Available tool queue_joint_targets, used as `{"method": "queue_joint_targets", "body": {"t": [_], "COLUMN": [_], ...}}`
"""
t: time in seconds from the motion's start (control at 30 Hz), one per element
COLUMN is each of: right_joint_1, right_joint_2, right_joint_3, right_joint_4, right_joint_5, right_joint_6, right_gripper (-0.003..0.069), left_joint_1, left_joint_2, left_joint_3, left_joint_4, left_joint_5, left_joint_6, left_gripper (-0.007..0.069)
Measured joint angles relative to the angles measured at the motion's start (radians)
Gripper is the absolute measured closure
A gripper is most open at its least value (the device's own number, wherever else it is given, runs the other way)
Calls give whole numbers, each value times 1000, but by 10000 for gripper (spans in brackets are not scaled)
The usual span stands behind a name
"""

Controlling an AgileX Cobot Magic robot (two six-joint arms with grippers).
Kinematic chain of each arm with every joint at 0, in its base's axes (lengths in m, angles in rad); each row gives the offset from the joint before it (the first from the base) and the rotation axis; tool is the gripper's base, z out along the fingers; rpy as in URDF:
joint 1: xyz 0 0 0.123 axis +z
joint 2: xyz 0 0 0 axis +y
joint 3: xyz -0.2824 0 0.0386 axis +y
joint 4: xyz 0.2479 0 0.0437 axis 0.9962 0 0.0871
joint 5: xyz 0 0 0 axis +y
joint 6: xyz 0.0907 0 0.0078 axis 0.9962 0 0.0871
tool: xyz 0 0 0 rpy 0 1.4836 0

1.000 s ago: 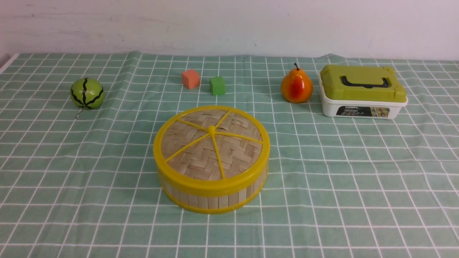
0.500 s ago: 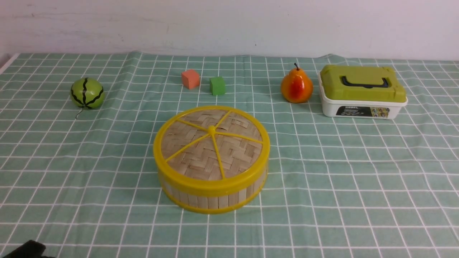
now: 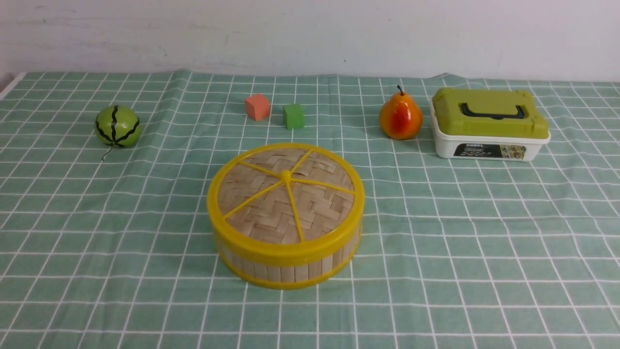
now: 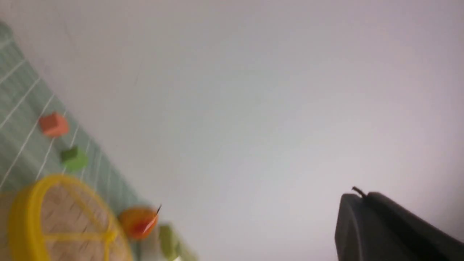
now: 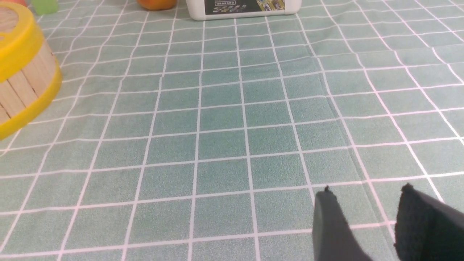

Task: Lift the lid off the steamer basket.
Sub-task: Use the left arm to lift the lid of the steamer

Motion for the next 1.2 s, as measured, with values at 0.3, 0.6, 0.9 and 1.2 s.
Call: {"method": "queue_joint_targets", "body": {"t": [0.3, 0.6, 0.9, 1.2], "right_joint_1": [0, 0, 0, 0], "right_joint_2": [0, 0, 0, 0], "right_joint_3": [0, 0, 0, 0], "right_joint_4": [0, 0, 0, 0], "right_joint_5": [0, 0, 0, 0], "right_joint_6": [0, 0, 0, 0], "right_gripper": [418, 419, 419, 419], "left_joint_1": [0, -178, -375, -393], "left_joint_2": [758, 1314, 1739, 1891], "left_joint_3": [-460, -1037, -1499, -1736], "left_joint_4": [286, 675, 965, 1022], "left_joint_5": [746, 983, 1169, 1181], "left_joint_6": [56, -45, -96, -85], "left_gripper": [637, 637, 637, 637]}}
